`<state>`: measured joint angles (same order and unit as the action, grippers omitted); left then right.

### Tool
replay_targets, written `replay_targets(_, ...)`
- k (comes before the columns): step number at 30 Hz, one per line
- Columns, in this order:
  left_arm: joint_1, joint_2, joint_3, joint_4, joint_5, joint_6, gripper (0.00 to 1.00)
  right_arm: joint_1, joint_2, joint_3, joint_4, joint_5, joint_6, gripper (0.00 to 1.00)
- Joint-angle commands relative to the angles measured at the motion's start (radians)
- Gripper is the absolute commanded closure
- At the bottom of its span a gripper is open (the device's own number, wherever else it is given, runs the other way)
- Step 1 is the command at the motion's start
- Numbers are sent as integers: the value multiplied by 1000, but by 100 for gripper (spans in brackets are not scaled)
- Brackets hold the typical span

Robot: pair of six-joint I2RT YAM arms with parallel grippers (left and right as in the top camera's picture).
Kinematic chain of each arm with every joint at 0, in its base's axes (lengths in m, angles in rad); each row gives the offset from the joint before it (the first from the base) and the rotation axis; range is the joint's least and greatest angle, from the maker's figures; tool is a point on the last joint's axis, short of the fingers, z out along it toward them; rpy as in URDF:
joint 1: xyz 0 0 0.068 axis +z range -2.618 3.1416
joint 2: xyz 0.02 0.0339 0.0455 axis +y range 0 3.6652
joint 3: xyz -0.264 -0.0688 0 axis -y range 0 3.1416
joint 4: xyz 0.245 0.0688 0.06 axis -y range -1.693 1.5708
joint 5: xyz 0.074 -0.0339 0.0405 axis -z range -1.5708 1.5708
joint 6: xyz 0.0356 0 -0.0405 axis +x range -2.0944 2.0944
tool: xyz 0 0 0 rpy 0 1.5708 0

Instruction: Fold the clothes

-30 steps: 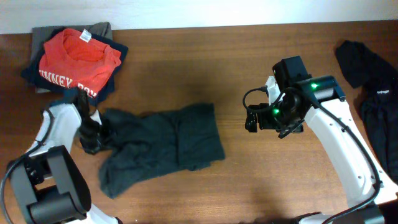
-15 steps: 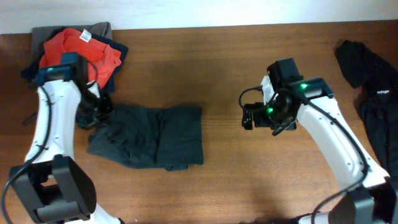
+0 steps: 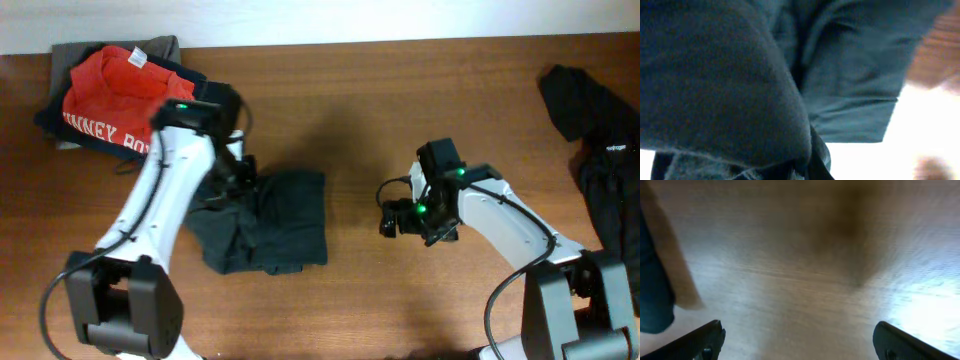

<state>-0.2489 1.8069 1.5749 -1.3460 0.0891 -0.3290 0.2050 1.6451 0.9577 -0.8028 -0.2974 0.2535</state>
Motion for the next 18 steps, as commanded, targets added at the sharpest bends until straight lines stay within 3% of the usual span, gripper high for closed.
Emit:
replay_targets(1,-68,-1,18,10,-4,-59,99,-3,2,-37,18,-32,17,1)
replay_targets(11,-233,2,18,105,-4,-129,100,-3,2,-51,26,-32,17,1)
replay_targets(18,-277,43,17,117,-4,-131,99,-3,2,-51,22,-32,17,1)
